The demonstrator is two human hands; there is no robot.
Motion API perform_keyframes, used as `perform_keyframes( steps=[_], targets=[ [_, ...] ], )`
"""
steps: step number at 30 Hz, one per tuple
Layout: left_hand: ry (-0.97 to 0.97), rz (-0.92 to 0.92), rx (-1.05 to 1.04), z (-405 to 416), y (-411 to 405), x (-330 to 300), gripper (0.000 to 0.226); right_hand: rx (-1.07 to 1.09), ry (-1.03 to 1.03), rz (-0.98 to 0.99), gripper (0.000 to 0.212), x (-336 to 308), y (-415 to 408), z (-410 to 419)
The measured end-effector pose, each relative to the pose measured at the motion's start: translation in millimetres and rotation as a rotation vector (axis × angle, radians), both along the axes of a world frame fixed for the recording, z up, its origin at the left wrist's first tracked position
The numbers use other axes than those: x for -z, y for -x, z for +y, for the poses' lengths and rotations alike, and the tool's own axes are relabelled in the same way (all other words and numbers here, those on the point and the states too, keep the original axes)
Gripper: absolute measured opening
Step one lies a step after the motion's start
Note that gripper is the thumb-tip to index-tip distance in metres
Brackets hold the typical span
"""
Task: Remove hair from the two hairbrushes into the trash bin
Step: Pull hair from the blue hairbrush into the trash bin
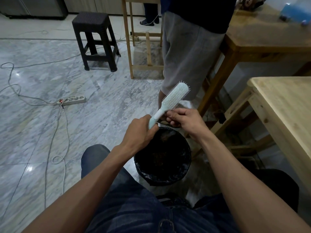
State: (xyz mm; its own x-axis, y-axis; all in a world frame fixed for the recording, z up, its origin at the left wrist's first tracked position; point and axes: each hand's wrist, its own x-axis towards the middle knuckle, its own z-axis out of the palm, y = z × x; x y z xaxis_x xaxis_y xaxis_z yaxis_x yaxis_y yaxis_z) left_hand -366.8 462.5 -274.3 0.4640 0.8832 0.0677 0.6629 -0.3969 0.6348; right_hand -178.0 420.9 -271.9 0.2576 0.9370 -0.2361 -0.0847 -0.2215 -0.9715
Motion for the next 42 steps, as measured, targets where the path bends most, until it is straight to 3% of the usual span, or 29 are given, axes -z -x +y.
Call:
perform_keyframes(
  steps=[6, 10, 13, 15, 19, 21, 23, 25, 28, 31, 39, 42],
  targets=[
    [-0.008, 0.066, -0.108, 9, 14, 7, 0.022, 0.244, -0.077, 0.051, 0.01, -2, -10, -10],
    [-0.047, 0.102, -0.146, 10, 18, 9, 0.022, 0.177, 0.015, -0.094, 0.013, -1, -13, -17],
    [-0.09, 0.097, -0.147, 9, 15, 8, 0.022, 0.012, 0.173, -0.25, 0.016, 5, -9, -21],
    [-0.113, 0.09, -0.139, 7, 14, 6, 0.019, -0.209, 0.314, -0.391, 0.018, 6, -8, -21],
    [-0.165, 0.085, -0.134, 6, 15, 4, 0.015, -0.601, 0.524, -0.871, 0.056, -7, -7, -13],
    [-0.195, 0.087, -0.139, 5, 15, 2, 0.014, -0.53, 0.434, -0.729, 0.078, -8, -7, -10],
    [-0.219, 0.081, -0.143, 5, 16, 2, 0.013, -0.315, 0.295, -0.351, 0.091, -4, -7, -8],
    [-0.237, 0.069, -0.142, 4, 16, 2, 0.013, -0.163, 0.193, -0.141, 0.081, -5, -7, -5],
    [-0.241, 0.039, -0.107, 3, 14, 2, 0.014, -0.1, 0.146, -0.005, 0.067, -11, -3, -5],
    [-0.201, 0.005, -0.058, 2, 13, 3, 0.017, -0.025, 0.055, 0.039, 0.022, -9, 4, -4],
    [-0.196, 0.106, -0.169, 11, 22, 3, 0.017, 0.126, 0.015, -0.116, 0.013, -8, -3, -11],
    [-0.197, 0.12, -0.18, 13, 24, 3, 0.016, 0.072, 0.069, -0.182, 0.014, -2, -11, -17]
  ],
)
